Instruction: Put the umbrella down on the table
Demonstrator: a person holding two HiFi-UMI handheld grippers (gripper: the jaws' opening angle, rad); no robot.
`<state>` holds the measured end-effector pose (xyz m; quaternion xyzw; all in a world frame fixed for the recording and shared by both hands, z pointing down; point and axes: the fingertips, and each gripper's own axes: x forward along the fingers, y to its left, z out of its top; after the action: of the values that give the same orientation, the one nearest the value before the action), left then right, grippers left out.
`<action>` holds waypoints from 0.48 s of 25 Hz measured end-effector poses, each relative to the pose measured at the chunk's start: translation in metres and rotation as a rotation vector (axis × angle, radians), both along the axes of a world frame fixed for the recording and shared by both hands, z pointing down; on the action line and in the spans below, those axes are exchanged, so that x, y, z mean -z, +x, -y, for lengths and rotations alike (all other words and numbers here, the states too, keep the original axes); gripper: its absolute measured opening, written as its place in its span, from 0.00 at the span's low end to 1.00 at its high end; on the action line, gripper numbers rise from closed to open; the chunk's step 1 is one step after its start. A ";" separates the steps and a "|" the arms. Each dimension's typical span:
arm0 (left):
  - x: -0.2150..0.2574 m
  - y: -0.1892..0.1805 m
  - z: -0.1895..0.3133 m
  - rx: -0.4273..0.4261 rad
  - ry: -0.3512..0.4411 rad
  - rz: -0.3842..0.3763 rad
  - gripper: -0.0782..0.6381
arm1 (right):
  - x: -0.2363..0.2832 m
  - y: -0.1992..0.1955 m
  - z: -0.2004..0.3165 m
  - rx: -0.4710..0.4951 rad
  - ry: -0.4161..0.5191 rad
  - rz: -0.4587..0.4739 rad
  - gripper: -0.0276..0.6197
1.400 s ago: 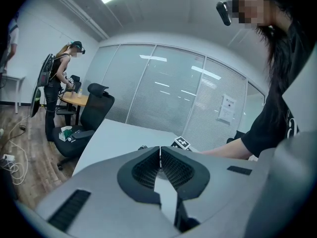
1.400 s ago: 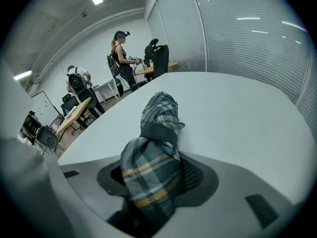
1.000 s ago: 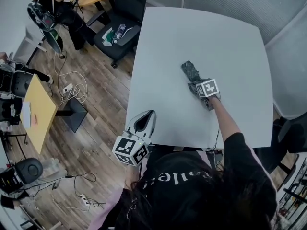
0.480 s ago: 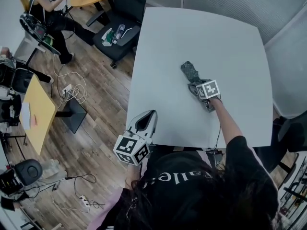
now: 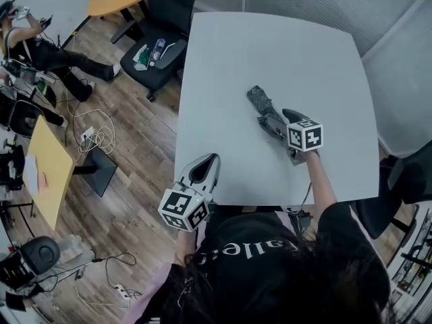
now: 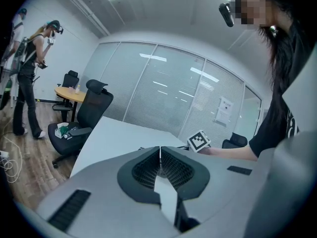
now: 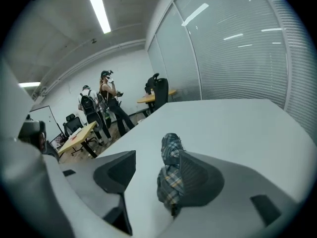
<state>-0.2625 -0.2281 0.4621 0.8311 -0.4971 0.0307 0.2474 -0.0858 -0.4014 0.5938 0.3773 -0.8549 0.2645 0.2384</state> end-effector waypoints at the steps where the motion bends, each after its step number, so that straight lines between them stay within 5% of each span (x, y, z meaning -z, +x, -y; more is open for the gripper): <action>1: 0.000 0.000 0.001 -0.008 0.001 -0.002 0.14 | 0.010 0.000 -0.005 -0.017 0.008 0.032 0.48; 6: 0.001 0.001 0.005 -0.055 0.005 -0.007 0.14 | 0.044 -0.006 -0.046 -0.061 0.021 0.138 0.47; 12: -0.004 0.007 0.008 -0.129 -0.006 -0.011 0.14 | 0.060 -0.010 -0.085 -0.121 0.043 0.163 0.43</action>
<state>-0.2557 -0.2357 0.4664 0.8608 -0.4411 0.0434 0.2500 -0.0958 -0.3161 0.5337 0.4102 -0.8527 0.2898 0.1434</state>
